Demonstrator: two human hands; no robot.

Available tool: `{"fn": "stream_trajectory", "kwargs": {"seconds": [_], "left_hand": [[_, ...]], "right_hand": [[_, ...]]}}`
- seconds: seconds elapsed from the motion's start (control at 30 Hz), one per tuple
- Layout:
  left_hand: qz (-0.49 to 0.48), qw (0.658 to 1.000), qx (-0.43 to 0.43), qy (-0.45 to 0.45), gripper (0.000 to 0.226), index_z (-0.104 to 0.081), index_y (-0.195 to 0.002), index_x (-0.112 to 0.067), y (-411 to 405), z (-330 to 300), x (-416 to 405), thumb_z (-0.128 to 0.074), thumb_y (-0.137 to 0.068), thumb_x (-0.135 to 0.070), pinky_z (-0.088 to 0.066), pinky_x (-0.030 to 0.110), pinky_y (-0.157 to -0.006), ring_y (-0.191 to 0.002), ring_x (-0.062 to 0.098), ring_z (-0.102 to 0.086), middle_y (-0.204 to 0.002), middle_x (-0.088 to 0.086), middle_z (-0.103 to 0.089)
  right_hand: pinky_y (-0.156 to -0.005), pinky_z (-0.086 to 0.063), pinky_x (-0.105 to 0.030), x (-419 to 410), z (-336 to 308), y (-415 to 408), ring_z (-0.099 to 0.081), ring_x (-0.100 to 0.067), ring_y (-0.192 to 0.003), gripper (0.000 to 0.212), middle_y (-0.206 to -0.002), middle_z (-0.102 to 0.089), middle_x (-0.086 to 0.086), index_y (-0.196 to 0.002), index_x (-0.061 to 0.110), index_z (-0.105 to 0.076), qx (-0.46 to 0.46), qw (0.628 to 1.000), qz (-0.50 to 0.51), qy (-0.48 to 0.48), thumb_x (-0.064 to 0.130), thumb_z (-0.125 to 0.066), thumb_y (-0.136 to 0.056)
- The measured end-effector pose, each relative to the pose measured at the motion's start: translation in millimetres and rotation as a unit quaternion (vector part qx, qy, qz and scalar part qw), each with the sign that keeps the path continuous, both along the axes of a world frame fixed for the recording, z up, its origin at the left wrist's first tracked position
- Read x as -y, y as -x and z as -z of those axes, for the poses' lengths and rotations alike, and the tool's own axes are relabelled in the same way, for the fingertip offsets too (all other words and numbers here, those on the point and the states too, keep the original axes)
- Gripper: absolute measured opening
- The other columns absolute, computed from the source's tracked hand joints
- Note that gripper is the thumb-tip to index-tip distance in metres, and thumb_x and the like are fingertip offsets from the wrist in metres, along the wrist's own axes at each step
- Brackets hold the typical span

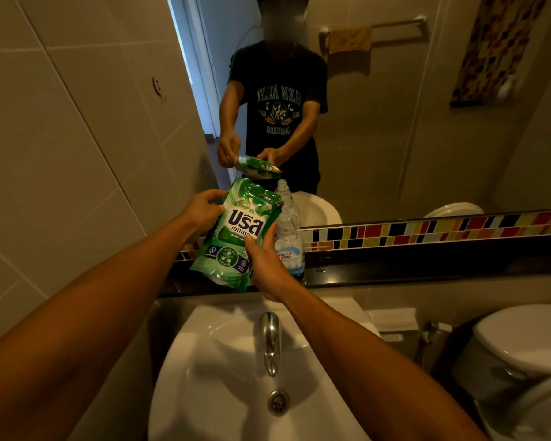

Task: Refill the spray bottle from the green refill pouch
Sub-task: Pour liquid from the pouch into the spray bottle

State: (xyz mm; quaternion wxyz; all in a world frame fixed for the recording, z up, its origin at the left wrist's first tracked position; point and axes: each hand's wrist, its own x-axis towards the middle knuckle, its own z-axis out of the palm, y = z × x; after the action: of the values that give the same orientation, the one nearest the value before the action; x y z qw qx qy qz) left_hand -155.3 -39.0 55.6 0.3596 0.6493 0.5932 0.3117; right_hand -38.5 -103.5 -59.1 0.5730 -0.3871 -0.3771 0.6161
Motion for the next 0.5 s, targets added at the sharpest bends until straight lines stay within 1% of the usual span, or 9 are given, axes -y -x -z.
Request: {"fn": "stream_trajectory", "kwargs": {"seconds": [0.1,0.23,0.33,0.4,0.43,0.5], "left_hand": [[-0.002,1.0,-0.003,0.01,0.041,-0.051,-0.138,-0.013,0.0,-2.3,1.0,-0.046,-0.099,-0.001,-0.051,0.022,-0.053,-0.073,0.012,-0.063,-0.113,0.016,-0.063],[0.002,1.0,-0.001,0.017,0.041,-0.051,-0.138,-0.013,-1.4,-6.1,3.2,-0.046,-0.099,-0.001,-0.052,0.018,-0.047,-0.072,0.013,-0.063,-0.109,0.014,-0.064],[0.002,1.0,0.007,0.019,0.039,-0.051,-0.135,-0.01,-3.6,-8.2,6.3,-0.046,-0.098,0.001,-0.052,0.016,-0.042,-0.07,0.015,-0.062,-0.094,0.007,-0.063],[0.002,1.0,0.006,0.018,0.039,-0.051,-0.136,-0.01,-4.3,-9.2,7.9,-0.046,-0.098,0.001,-0.051,0.014,-0.041,-0.069,0.015,-0.061,-0.098,0.009,-0.062],[0.002,1.0,0.005,0.018,0.04,-0.05,-0.136,-0.01,-4.6,-9.7,8.7,-0.046,-0.099,0.001,-0.051,0.014,-0.04,-0.069,0.015,-0.061,-0.101,0.011,-0.062],[0.002,1.0,0.003,0.014,0.04,-0.05,-0.137,-0.009,-4.6,-10.2,9.0,-0.045,-0.099,0.002,-0.05,0.014,-0.04,-0.069,0.014,-0.061,-0.102,0.012,-0.06]], "right_hand": [[-0.101,-0.052,-0.065,0.7,-1.1,0.0,-0.062,-0.031,-0.128,0.083,-0.155,-0.049,-0.008,-0.158,0.053,0.015,-0.006,1.0,0.002,0.004,0.023,-0.046,-0.109],[-0.102,-0.051,-0.066,0.6,-1.5,1.1,-0.06,-0.033,-0.13,0.081,-0.155,-0.049,-0.009,-0.158,0.052,0.012,-0.01,1.0,0.006,0.008,0.022,-0.046,-0.11],[-0.099,-0.056,-0.058,-1.1,0.0,0.8,-0.062,-0.031,-0.129,0.078,-0.153,-0.052,-0.01,-0.16,0.048,0.006,-0.009,1.0,0.013,-0.009,0.02,-0.046,-0.11],[-0.094,-0.059,-0.053,-1.8,0.0,1.0,-0.063,-0.03,-0.128,0.078,-0.152,-0.052,-0.01,-0.161,0.046,0.005,-0.015,1.0,0.012,-0.008,0.02,-0.046,-0.11],[-0.094,-0.06,-0.052,-1.8,-0.5,1.1,-0.063,-0.03,-0.127,0.078,-0.152,-0.052,-0.011,-0.161,0.046,0.006,-0.018,1.0,0.012,-0.003,0.02,-0.046,-0.11],[-0.096,-0.058,-0.056,-2.1,-0.8,1.7,-0.063,-0.032,-0.127,0.079,-0.152,-0.053,-0.011,-0.161,0.046,0.007,-0.022,1.0,0.011,0.003,0.02,-0.047,-0.11]]}}
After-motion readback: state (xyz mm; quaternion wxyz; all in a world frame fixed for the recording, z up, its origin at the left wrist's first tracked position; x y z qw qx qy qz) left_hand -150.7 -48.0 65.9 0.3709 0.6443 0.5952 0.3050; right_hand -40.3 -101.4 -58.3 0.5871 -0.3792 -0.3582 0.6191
